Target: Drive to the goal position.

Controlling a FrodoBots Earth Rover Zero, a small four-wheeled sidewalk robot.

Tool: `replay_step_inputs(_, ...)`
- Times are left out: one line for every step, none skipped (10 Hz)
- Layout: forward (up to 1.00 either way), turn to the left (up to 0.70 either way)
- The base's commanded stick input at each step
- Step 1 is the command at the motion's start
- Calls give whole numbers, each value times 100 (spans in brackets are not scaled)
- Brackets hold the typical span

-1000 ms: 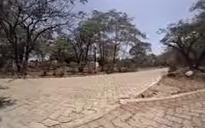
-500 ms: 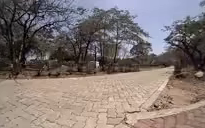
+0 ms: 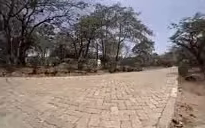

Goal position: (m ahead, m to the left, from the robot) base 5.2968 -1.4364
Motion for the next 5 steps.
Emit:
replay_step_inputs(85, -30)
replay_step_inputs(85, -30)
replay_step_inputs(85, -30)
replay_step_inputs(85, -30)
replay_step_inputs(85, -30)
